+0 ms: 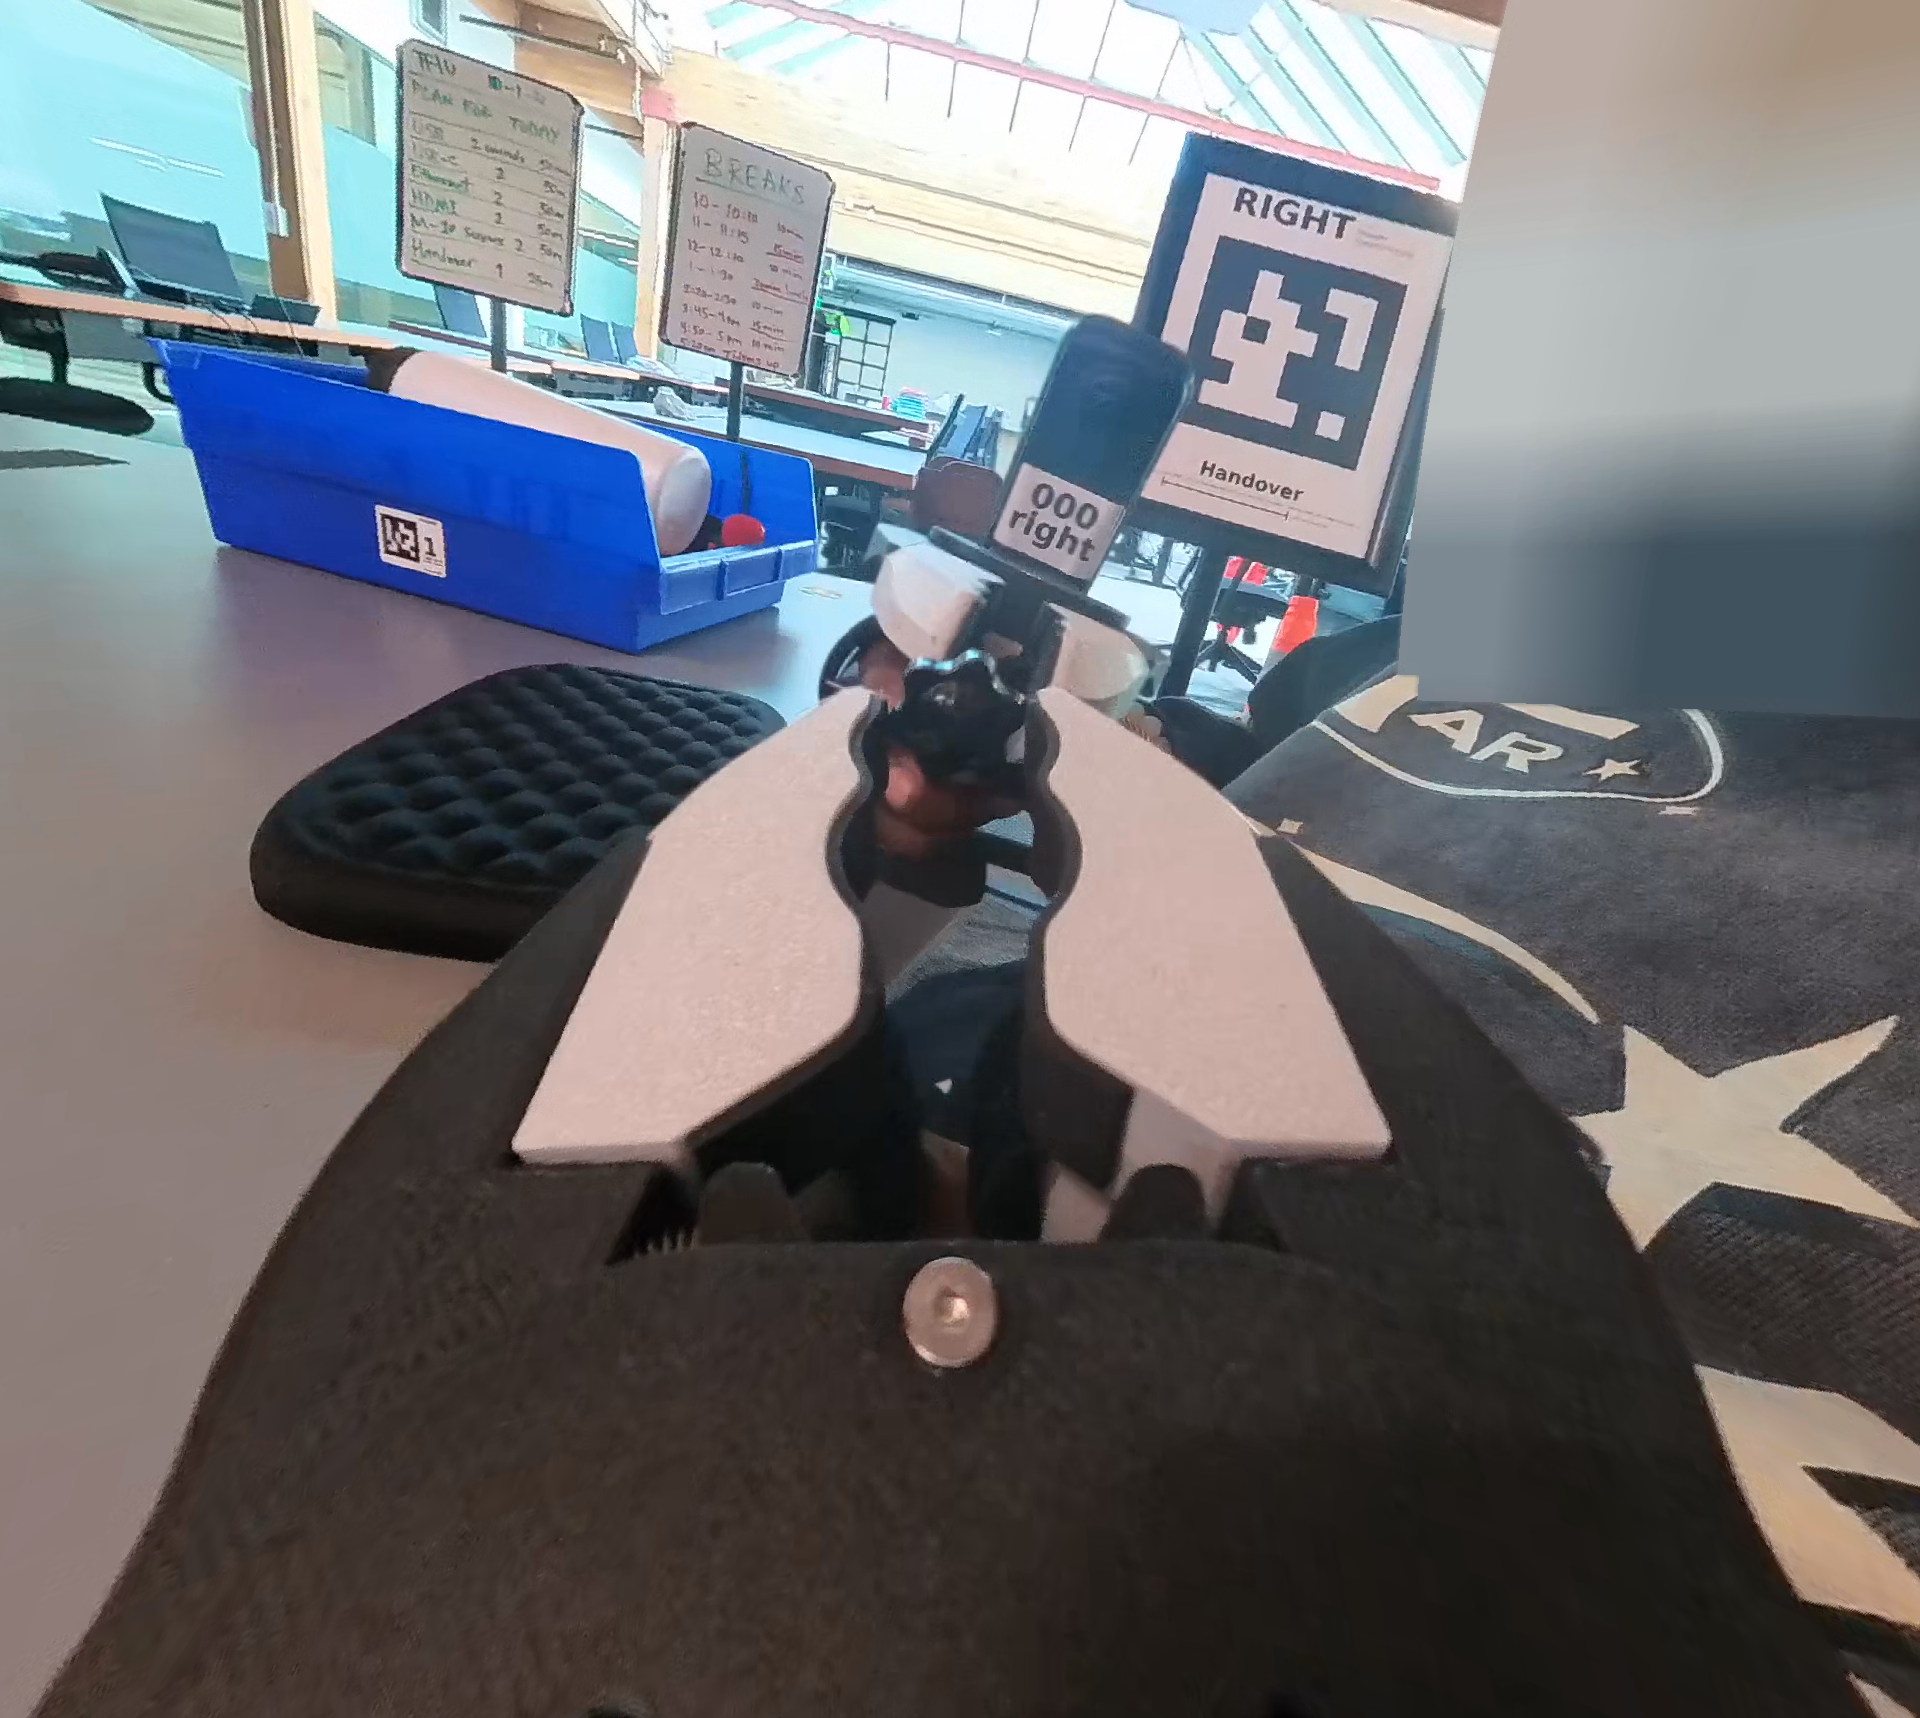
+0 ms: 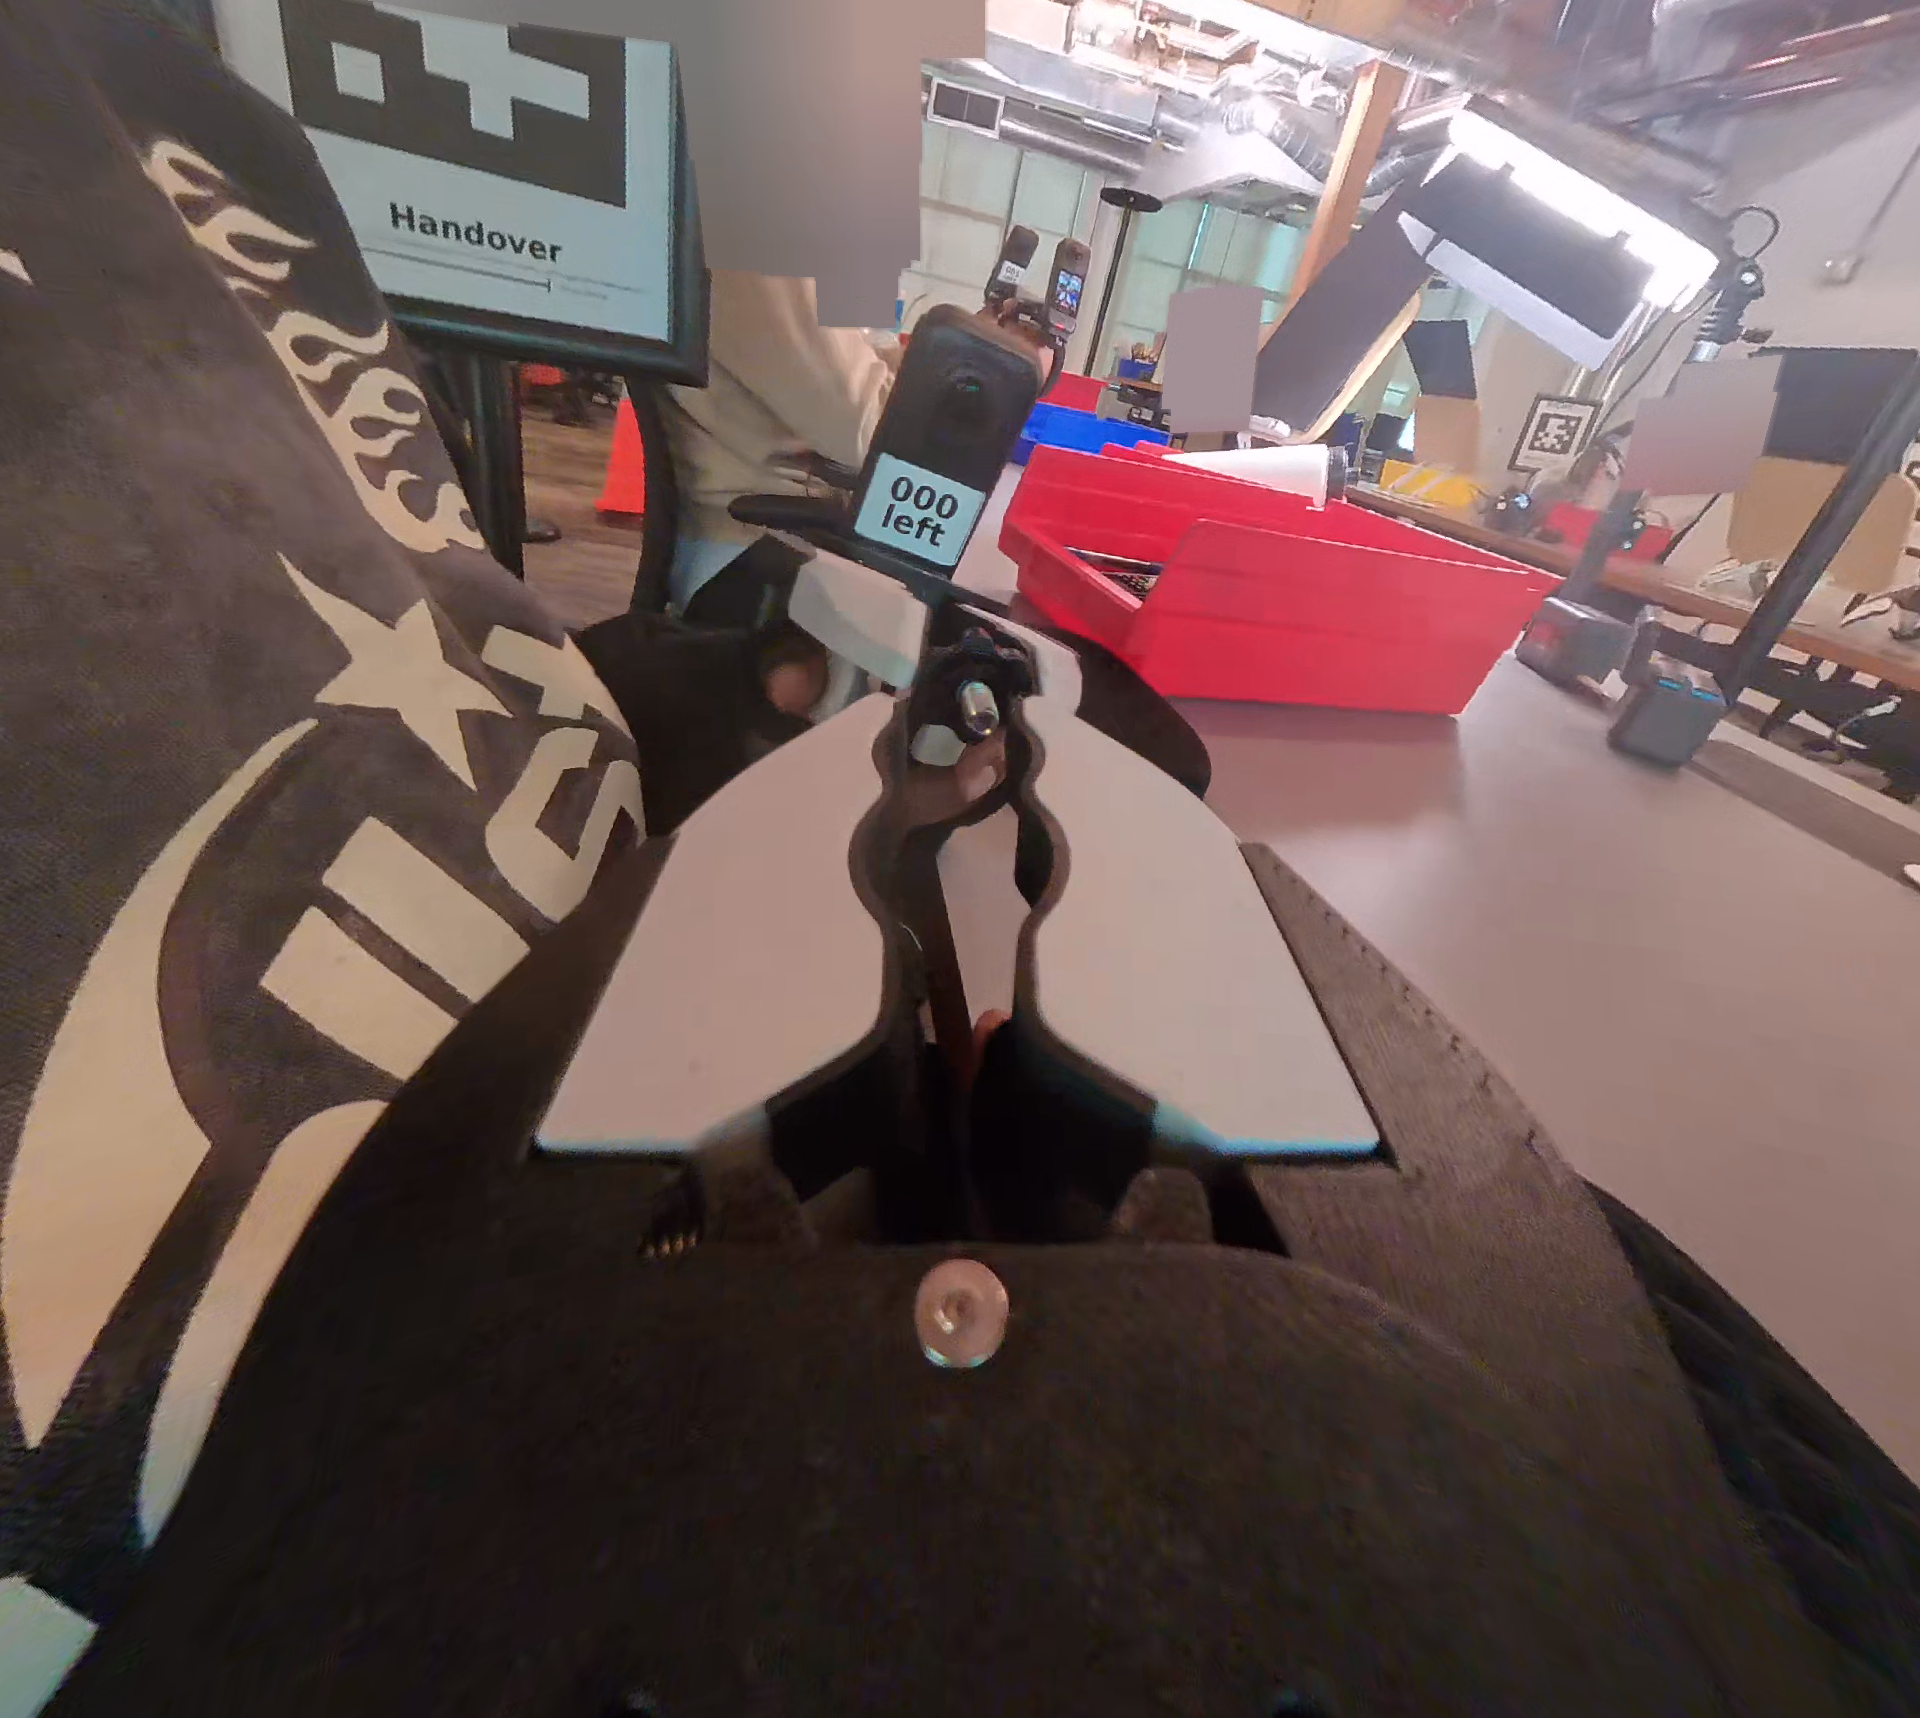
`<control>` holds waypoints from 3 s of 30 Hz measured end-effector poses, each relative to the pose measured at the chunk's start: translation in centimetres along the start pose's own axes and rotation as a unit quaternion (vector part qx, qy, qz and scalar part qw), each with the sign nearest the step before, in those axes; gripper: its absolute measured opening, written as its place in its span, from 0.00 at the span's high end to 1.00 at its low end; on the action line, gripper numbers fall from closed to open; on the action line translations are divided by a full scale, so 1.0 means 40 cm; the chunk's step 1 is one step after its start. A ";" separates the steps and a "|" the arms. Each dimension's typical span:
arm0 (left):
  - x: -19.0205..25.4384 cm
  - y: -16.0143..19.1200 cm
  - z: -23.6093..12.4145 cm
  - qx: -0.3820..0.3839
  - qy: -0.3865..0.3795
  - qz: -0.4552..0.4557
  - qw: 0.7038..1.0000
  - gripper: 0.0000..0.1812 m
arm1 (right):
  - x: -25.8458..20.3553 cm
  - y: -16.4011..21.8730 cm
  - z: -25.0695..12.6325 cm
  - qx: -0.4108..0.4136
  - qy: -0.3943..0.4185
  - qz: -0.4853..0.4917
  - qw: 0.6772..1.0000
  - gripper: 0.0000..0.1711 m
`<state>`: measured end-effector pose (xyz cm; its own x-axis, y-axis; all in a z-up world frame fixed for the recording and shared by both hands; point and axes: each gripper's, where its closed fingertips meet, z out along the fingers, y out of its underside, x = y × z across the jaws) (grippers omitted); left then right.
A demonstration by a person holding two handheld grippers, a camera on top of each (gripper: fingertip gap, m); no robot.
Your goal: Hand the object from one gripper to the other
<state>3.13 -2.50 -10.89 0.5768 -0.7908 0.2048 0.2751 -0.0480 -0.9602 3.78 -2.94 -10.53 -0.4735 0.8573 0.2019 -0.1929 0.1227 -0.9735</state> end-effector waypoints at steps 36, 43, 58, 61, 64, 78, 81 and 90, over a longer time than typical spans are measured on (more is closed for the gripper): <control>0.011 0.004 0.001 -0.012 -0.013 0.088 0.996 0.88 | 0.007 -0.003 -0.002 0.039 -0.022 0.102 0.994 0.83; 0.016 -0.009 -0.005 0.011 0.020 0.002 1.000 0.88 | -0.002 -0.012 -0.001 0.028 0.027 -0.076 0.996 0.88; 0.034 0.001 0.006 0.012 0.022 0.069 0.997 0.80 | -0.019 -0.001 0.015 -0.002 0.006 -0.045 0.999 0.96; 0.037 -0.001 0.003 0.014 0.004 0.134 0.991 0.78 | -0.019 -0.004 0.010 0.007 -0.043 0.112 0.993 0.96; 0.035 0.006 0.005 0.005 -0.002 0.154 0.988 0.78 | -0.013 -0.005 0.005 0.017 -0.076 0.226 0.971 0.96; 0.030 0.002 0.004 0.005 0.016 0.067 0.998 0.88 | -0.001 0.000 0.006 0.034 -0.034 0.133 0.990 0.87; 0.032 -0.004 -0.001 0.019 0.041 0.013 0.999 0.88 | 0.003 -0.014 -0.004 0.048 0.016 -0.014 0.999 0.87; 0.046 0.018 0.007 -0.005 0.061 0.002 0.998 0.88 | -0.037 0.005 0.013 -0.002 0.025 -0.176 0.984 0.96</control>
<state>4.62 -3.80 -11.15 0.4788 -0.8598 0.1775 0.2653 -0.0510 -0.9628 3.99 -4.46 -10.98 -0.3359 0.7850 0.5205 -0.3344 0.4172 -0.8451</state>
